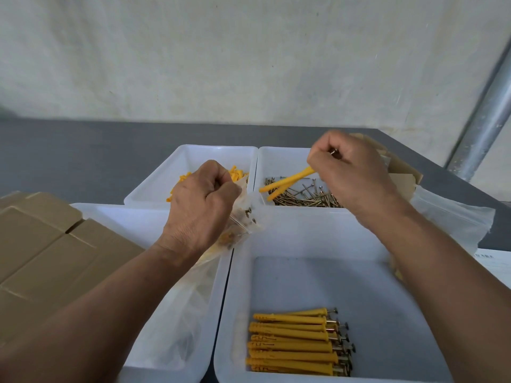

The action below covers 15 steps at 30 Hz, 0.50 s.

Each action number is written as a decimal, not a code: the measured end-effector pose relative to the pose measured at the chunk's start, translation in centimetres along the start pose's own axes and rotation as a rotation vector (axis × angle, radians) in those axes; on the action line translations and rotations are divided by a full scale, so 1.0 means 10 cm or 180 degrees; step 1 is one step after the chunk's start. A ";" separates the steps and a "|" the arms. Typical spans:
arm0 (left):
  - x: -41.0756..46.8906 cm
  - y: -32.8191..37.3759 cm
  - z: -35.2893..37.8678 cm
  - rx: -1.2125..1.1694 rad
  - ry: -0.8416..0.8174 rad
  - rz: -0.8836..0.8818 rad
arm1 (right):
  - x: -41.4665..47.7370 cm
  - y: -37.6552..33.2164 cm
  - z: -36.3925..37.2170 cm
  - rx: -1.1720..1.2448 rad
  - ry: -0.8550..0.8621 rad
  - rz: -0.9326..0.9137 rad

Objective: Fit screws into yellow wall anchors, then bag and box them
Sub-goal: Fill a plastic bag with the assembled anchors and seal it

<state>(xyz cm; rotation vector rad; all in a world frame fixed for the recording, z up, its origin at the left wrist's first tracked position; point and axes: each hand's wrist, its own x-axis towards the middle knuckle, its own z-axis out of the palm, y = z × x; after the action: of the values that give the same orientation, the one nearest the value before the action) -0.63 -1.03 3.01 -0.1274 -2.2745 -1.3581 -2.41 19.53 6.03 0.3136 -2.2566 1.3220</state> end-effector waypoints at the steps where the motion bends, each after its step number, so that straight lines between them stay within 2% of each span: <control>1: 0.00 0.00 0.00 -0.0016 0.0002 0.0003 | -0.01 -0.01 0.02 0.0051 0.0010 -0.0060; 9: 0.00 0.00 0.00 -0.0112 0.0077 0.0033 | -0.17 -0.04 0.24 -0.0314 -0.0575 -0.0655; 15: -0.01 0.00 0.01 -0.0246 0.0102 0.0141 | -0.23 -0.06 0.34 -0.0346 -0.0683 -0.0712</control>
<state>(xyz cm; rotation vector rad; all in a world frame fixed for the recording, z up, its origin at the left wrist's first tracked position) -0.61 -0.89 2.96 -0.1795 -2.1809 -1.4153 -1.25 16.15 3.90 0.6761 -2.3747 1.0904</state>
